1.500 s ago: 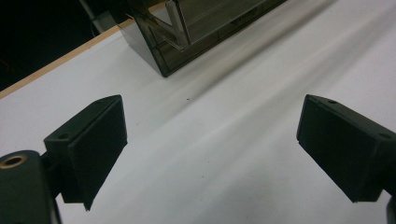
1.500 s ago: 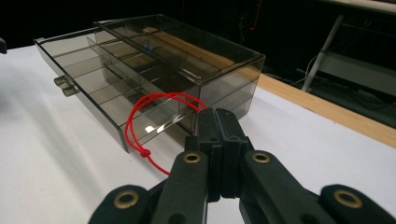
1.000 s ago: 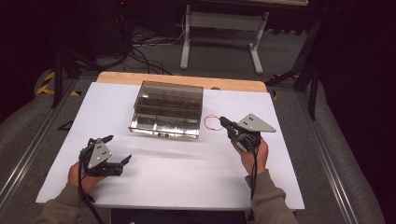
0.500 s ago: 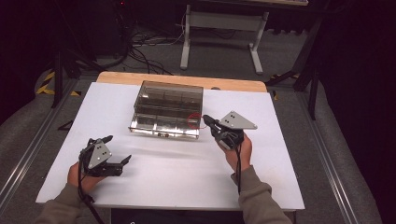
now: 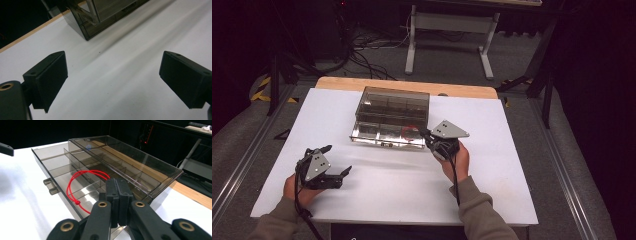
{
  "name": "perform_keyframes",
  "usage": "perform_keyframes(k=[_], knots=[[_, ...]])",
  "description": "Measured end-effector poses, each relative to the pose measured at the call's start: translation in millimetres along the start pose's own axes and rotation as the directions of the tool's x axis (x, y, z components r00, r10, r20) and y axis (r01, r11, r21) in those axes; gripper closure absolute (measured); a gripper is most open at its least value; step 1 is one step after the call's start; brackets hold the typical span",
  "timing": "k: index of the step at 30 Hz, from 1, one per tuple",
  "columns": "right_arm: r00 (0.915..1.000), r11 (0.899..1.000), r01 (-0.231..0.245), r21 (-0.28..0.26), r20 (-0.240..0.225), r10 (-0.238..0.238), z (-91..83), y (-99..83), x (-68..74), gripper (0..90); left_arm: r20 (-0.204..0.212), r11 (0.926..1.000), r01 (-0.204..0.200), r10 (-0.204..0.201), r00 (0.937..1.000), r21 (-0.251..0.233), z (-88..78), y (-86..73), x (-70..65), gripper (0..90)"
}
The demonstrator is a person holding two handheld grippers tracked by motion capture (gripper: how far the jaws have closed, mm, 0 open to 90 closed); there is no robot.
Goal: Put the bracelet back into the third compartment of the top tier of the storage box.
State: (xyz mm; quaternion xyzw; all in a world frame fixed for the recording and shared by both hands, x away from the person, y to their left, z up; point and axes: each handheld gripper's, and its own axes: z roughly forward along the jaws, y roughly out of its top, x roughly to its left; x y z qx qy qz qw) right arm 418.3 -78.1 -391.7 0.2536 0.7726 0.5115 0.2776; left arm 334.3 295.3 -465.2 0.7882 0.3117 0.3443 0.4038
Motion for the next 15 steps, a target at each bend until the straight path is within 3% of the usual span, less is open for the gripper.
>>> perform_keyframes(k=[15], knots=[[0.9998, 0.999, -0.013, 0.036, -0.013, 0.014, 9.0, -8.4, 1.1, 89.7, 0.011, 1.0000, -0.006, 0.006, 0.9999, 0.007, 1.3, -0.1, -1.0, 9.0]])
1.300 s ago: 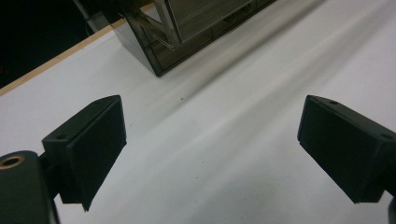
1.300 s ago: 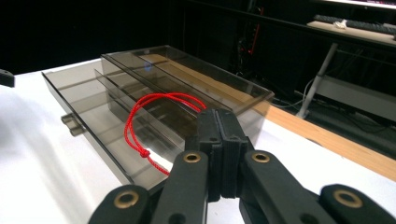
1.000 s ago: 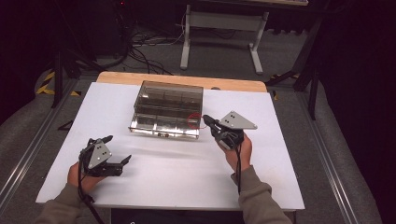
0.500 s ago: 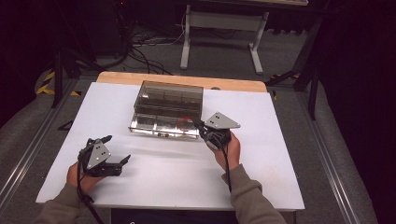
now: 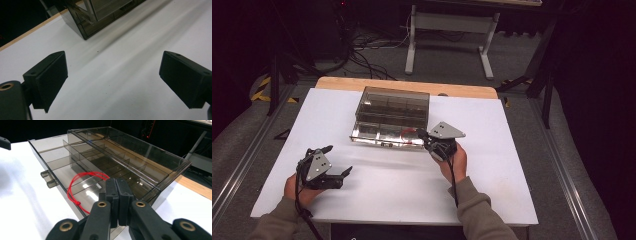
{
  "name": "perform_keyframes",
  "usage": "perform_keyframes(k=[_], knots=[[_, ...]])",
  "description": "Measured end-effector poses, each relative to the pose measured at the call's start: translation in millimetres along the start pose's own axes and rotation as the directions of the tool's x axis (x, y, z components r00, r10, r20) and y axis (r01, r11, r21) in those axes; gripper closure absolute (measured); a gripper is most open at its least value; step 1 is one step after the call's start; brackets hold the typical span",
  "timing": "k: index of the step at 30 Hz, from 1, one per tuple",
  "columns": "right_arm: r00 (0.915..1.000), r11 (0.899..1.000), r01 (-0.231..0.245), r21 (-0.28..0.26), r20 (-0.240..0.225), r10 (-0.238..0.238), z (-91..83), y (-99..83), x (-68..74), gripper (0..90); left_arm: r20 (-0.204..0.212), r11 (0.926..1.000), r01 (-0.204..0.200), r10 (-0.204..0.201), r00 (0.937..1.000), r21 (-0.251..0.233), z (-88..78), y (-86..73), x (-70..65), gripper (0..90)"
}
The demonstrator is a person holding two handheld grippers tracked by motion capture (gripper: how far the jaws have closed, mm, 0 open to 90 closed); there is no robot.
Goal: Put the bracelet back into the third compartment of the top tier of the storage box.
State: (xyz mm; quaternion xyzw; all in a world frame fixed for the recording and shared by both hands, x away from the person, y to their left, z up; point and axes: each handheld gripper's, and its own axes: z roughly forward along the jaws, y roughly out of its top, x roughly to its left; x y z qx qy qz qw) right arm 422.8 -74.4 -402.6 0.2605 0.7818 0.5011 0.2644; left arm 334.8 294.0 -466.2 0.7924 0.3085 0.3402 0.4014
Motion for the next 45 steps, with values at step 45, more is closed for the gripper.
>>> perform_keyframes(k=[45], knots=[[0.9948, 0.998, 0.060, 0.036, -0.084, -0.057, 4.2, 1.1, 9.8, 83.3, 0.004, 1.0000, 0.002, -0.002, 1.0000, -0.002, 0.0, 0.1, -1.2, 9.2]])
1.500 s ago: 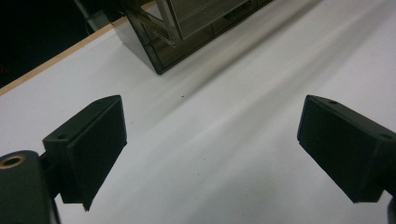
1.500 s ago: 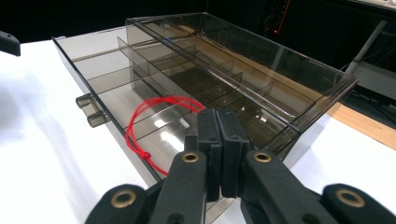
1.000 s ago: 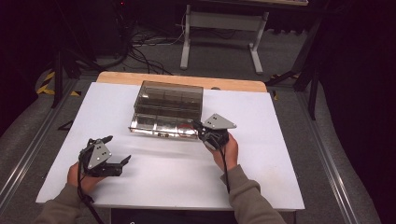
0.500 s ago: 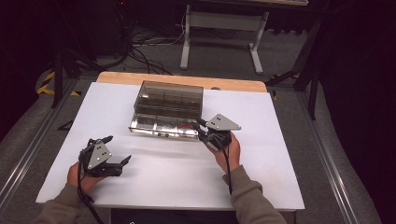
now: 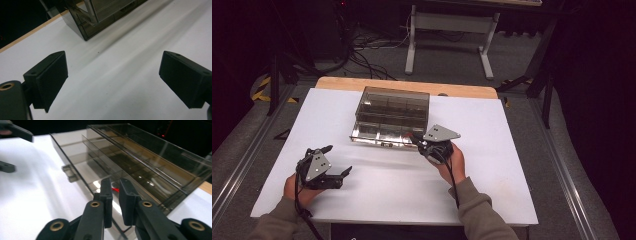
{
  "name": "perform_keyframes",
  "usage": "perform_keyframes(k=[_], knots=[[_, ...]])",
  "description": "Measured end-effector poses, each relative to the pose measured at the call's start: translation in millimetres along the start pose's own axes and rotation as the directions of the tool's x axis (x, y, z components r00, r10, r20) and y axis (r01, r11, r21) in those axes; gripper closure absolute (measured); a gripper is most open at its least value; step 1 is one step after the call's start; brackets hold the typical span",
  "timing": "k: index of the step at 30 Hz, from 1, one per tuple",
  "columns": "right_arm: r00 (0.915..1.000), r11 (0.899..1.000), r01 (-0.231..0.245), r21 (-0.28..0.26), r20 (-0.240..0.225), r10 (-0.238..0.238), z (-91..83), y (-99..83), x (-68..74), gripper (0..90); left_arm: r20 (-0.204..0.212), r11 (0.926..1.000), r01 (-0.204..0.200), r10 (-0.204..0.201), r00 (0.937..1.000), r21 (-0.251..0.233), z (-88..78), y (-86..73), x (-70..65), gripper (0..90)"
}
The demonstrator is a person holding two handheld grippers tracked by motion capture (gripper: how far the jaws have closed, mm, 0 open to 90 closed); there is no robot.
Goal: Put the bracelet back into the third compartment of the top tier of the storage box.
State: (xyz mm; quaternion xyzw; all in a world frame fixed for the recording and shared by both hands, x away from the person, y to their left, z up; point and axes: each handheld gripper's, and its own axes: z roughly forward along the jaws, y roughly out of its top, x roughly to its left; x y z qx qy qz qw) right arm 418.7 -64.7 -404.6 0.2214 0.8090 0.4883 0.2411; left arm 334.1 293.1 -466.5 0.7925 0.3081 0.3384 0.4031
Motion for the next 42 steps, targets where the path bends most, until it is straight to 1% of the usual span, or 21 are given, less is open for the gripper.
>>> perform_keyframes(k=[2, 5, 7, 9, 10, 12, 13, 15, 16, 18, 21, 23, 25, 26, 28, 30, 33, 35, 37, 40, 42], knots=[[0.9999, 1.000, 0.000, 0.003, 0.012, 0.000, 1.0, -0.8, -1.3, 84.5, 0.006, 0.9999, -0.011, 0.011, 0.9999, 0.001, 0.2, 0.5, -0.3, 9.2], [0.9995, 1.000, -0.020, 0.013, 0.023, 0.020, 2.1, -3.4, -6.1, 85.9, 0.012, 1.0000, -0.006, 0.006, 0.9999, -0.004, 0.5, 0.6, -0.3, 11.2], [0.9984, 0.999, -0.038, 0.008, 0.042, 0.037, 0.6, -4.8, -9.9, 87.2, 0.015, 1.0000, 0.002, -0.002, 0.9999, -0.003, 1.5, 0.4, -0.8, 12.7], [0.9974, 0.999, -0.050, 0.001, 0.052, 0.049, -1.0, -5.6, -12.8, 86.7, 0.016, 1.0000, -0.006, 0.006, 0.9998, 0.006, 2.2, 0.4, -1.0, 15.2], [0.9967, 0.999, -0.053, -0.003, 0.061, 0.053, -2.0, -5.8, -14.0, 85.0, 0.021, 1.0000, -0.003, 0.002, 0.9998, 0.007, 2.6, 0.4, -1.7, 16.4], [0.9927, 0.998, -0.065, -0.020, 0.101, 0.067, -7.2, -6.2, -17.0, 75.3, 0.029, 1.0000, -0.002, 0.001, 0.9996, 0.004, 2.4, 0.6, -2.1, 21.7], [0.9927, 0.998, -0.065, -0.020, 0.101, 0.067, -7.2, -6.2, -17.0, 75.3, 0.031, 1.0000, -0.003, 0.003, 0.9995, 0.004, 2.2, 0.7, -2.3, 21.7], [0.9859, 0.997, -0.068, -0.048, 0.150, 0.074, -12.3, -6.0, -17.3, 65.7, 0.035, 1.0000, -0.005, 0.005, 0.9994, 0.004, 2.1, 0.8, -2.6, 23.3], [0.9845, 0.997, -0.062, -0.055, 0.161, 0.070, -14.2, -5.8, -18.0, 66.4, 0.036, 1.0000, -0.005, 0.005, 0.9993, 0.003, 2.0, 0.9, -2.6, 25.2], [0.9835, 0.996, -0.063, -0.061, 0.166, 0.072, -18.4, -5.1, -20.3, 64.5, 0.034, 1.0000, -0.005, 0.005, 0.9994, 0.005, 2.0, 1.0, -2.1, 28.2], [0.9785, 0.996, -0.067, -0.063, 0.191, 0.078, -23.1, -5.2, -22.9, 57.1, 0.032, 0.9999, -0.005, 0.004, 0.9995, 0.014, 2.3, 0.8, -2.4, 31.7], [0.9779, 0.996, -0.063, -0.062, 0.196, 0.074, -24.0, -5.0, -23.0, 55.6, 0.034, 0.9998, -0.005, 0.004, 0.9994, 0.021, 3.2, 0.5, -2.4, 31.7], [0.9736, 0.996, -0.057, -0.074, 0.217, 0.071, -29.2, -3.8, -23.9, 50.0, 0.041, 0.9998, 0.000, 0.000, 0.9992, 0.020, 3.6, 0.2, -2.1, 37.4], [0.9736, 0.996, -0.057, -0.074, 0.217, 0.071, -29.2, -3.8, -23.9, 50.0, 0.040, 0.9998, 0.001, -0.002, 0.9992, 0.018, 4.1, 0.1, -2.1, 37.4], [0.9661, 0.996, -0.052, -0.079, 0.249, 0.070, -34.1, -2.7, -24.7, 42.8, 0.048, 0.9997, 0.001, -0.002, 0.9988, 0.026, 4.3, -0.1, -2.2, 42.0], [0.9651, 0.995, -0.046, -0.086, 0.253, 0.066, -37.9, -1.9, -25.3, 37.0, 0.051, 0.9996, -0.003, 0.002, 0.9987, 0.027, 4.0, 0.0, -2.5, 43.7], [0.9562, 0.996, -0.051, -0.078, 0.284, 0.071, -43.2, -1.5, -26.9, 28.8, 0.059, 0.9997, 0.001, -0.002, 0.9982, 0.025, 3.5, 0.3, -2.7, 55.0], [0.9578, 0.992, -0.078, -0.095, 0.269, 0.101, -47.9, -2.7, -29.3, 28.9, 0.058, 0.9997, 0.018, -0.018, 0.9981, 0.016, 3.0, 0.2, -2.1, 59.6], [0.9607, 0.989, -0.097, -0.116, 0.249, 0.123, -54.0, -4.9, -31.3, 26.8, 0.086, 0.9992, 0.040, -0.040, 0.9954, 0.004, 2.3, -0.8, 0.5, 71.7], [0.9563, 0.986, -0.110, -0.127, 0.257, 0.140, -59.2, -6.5, -32.7, 21.8, 0.095, 0.9986, 0.052, -0.053, 0.9941, 0.012, 3.0, -1.8, 2.5, 86.9], [0.9560, 0.988, -0.104, -0.116, 0.262, 0.132, -61.3, -7.7, -32.2, 18.4, 0.091, 0.9986, 0.049, -0.050, 0.9946, 0.019, 3.1, -1.7, 1.9, 89.4]])
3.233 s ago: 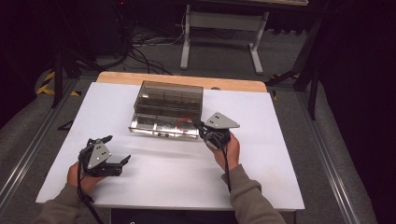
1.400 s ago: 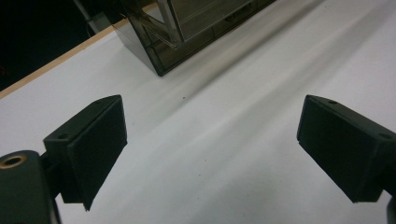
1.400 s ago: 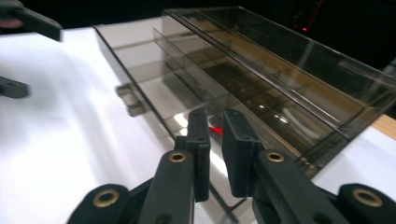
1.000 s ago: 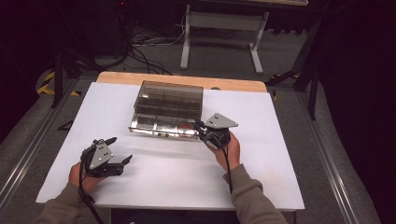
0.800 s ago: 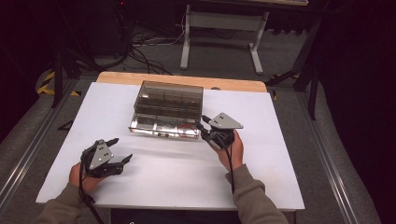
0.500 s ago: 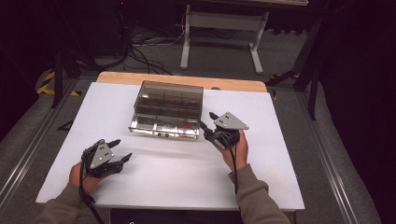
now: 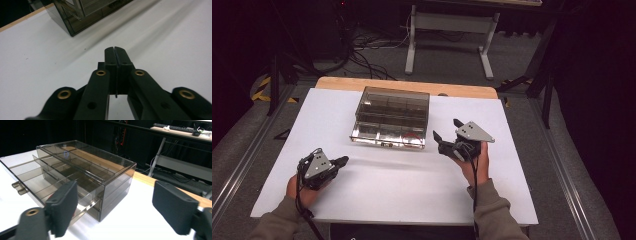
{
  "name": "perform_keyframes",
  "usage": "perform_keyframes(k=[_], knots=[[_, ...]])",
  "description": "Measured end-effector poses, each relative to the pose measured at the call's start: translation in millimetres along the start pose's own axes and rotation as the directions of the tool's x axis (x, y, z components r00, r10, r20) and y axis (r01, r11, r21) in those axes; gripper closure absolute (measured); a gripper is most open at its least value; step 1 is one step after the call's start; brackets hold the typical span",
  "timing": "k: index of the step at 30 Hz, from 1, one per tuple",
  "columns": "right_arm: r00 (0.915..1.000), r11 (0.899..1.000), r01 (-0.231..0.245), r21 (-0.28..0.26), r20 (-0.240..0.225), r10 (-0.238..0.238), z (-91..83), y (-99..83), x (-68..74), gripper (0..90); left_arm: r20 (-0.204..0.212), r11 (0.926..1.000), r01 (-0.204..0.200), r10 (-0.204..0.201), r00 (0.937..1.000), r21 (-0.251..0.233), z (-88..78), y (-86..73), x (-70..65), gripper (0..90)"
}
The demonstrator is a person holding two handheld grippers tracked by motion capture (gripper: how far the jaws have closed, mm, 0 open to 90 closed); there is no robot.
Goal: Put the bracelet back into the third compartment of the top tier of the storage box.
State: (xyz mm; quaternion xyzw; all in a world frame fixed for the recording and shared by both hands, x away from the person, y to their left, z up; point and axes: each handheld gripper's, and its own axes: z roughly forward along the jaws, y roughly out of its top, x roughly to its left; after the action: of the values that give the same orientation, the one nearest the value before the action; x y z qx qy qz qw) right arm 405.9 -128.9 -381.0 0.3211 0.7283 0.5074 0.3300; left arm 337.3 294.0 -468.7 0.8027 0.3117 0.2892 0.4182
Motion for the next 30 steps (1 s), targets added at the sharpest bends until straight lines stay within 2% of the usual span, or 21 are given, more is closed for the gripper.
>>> perform_keyframes(k=[5, 10, 13, 16, 17, 20, 23, 26, 27, 28, 30], knots=[[0.9999, 1.000, 0.015, 0.005, -0.004, -0.015, -4.4, -3.8, -1.6, 15.1, -0.017, 1.0000, -0.006, 0.006, 0.9998, -0.002, 0.1, 0.3, -1.0, 89.5], [0.9991, 1.000, 0.008, -0.010, -0.041, -0.009, -10.6, -8.5, -4.2, 13.7, -0.043, 0.9998, -0.005, 0.004, 0.9991, -0.020, -1.8, 0.0, -1.0, 89.5], [0.9995, 0.999, 0.029, -0.018, -0.012, -0.029, -15.1, -14.0, -4.5, 12.4, -0.061, 0.9995, -0.024, 0.022, 0.9979, -0.021, -2.8, 0.2, -1.6, 89.5], [0.9993, 0.999, 0.035, -0.003, 0.013, -0.035, -17.9, -20.9, -4.8, 8.0, -0.058, 0.9997, -0.017, 0.015, 0.9982, -0.020, -2.3, -0.2, -1.0, 89.4], [0.9991, 0.999, 0.040, 0.003, 0.016, -0.040, -18.3, -22.3, -4.9, 6.7, -0.056, 0.9998, 0.000, -0.001, 0.9985, -0.022, -2.1, -0.4, -0.9, 89.4], [0.9988, 0.999, 0.041, 0.005, 0.029, -0.041, -22.7, -29.4, -6.2, 6.4, -0.058, 0.9996, 0.005, -0.006, 0.9983, -0.026, -2.7, -0.3, -0.1, 89.4], [0.9993, 0.999, 0.033, -0.011, 0.017, -0.033, -28.5, -35.6, -7.7, 6.4, -0.054, 0.9992, 0.006, -0.008, 0.9985, -0.039, -4.4, 0.7, -1.7, 89.4], [0.9986, 0.999, 0.051, -0.017, 0.016, -0.050, -32.1, -39.7, -7.9, 6.8, -0.054, 0.9993, 0.001, -0.003, 0.9985, -0.037, -4.5, 1.4, -3.0, 89.3], [0.9973, 0.997, 0.071, -0.016, 0.020, -0.071, -36.3, -43.0, -7.2, 7.0, -0.061, 0.9994, 0.000, -0.002, 0.9982, -0.034, -4.2, 1.7, -4.2, 87.0], [0.9973, 0.997, 0.071, -0.016, 0.020, -0.071, -36.3, -43.0, -7.2, 7.0, -0.061, 0.9994, 0.000, -0.002, 0.9982, -0.034, -4.2, 1.7, -4.2, 84.3], [0.9955, 0.995, 0.093, -0.034, 0.017, -0.093, -42.9, -47.3, -5.9, 7.8, -0.073, 0.9993, -0.007, 0.004, 0.9974, -0.037, -4.4, 2.6, -5.1, 86.1]])
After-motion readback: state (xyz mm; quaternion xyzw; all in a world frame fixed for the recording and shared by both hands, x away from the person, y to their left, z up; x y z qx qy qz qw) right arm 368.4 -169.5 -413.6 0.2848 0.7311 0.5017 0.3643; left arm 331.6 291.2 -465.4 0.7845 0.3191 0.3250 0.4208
